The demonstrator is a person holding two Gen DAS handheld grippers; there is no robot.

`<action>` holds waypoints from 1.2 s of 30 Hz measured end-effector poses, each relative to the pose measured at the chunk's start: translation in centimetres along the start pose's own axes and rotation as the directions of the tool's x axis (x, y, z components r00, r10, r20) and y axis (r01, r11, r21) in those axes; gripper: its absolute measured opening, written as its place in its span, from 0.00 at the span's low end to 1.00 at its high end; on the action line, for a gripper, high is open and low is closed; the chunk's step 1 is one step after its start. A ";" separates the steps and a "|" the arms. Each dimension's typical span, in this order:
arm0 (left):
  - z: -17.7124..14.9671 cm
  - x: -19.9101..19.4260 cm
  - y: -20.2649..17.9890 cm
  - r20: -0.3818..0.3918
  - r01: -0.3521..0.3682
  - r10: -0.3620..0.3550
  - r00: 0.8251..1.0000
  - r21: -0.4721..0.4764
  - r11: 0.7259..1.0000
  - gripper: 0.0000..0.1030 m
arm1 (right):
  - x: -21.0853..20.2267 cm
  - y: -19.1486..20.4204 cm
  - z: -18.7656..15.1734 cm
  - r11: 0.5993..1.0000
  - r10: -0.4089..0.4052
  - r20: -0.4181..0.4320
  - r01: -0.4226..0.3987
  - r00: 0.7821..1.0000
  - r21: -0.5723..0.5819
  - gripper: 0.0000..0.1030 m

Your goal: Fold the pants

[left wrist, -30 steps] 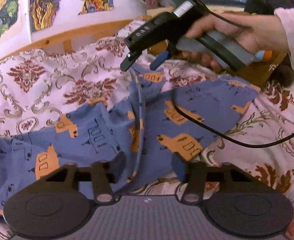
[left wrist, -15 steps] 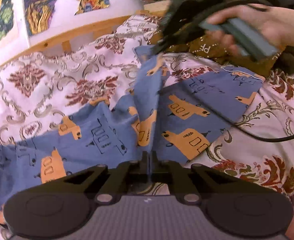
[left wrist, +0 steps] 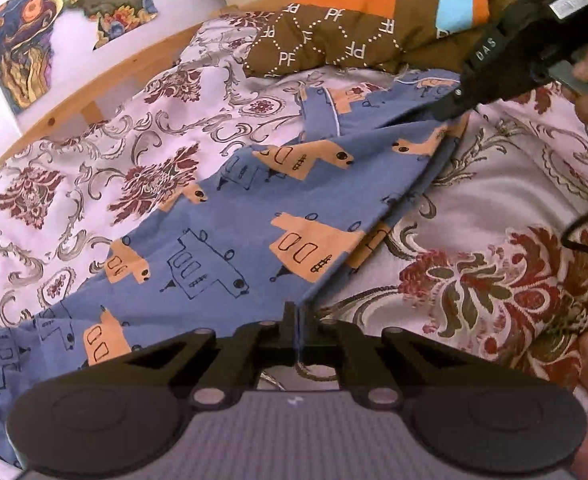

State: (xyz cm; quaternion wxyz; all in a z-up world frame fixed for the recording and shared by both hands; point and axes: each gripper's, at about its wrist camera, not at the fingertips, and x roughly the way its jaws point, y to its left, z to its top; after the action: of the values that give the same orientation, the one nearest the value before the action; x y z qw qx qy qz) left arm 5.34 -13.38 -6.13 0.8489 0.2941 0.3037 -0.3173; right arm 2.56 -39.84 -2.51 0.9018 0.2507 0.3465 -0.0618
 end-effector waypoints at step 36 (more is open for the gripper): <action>22.8 20.4 9.2 -0.042 0.515 -0.563 0.826 -0.352 0.782 0.99 | 8.5 11.2 -2.3 0.595 -0.084 0.302 0.291 0.950 -0.749 0.79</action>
State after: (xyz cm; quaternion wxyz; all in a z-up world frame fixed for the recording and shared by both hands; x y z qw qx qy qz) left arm 31.99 -30.76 -2.94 0.7346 0.0726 0.4838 -0.4701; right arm 10.80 -28.45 -5.00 0.9422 -0.2167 0.2538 -0.0283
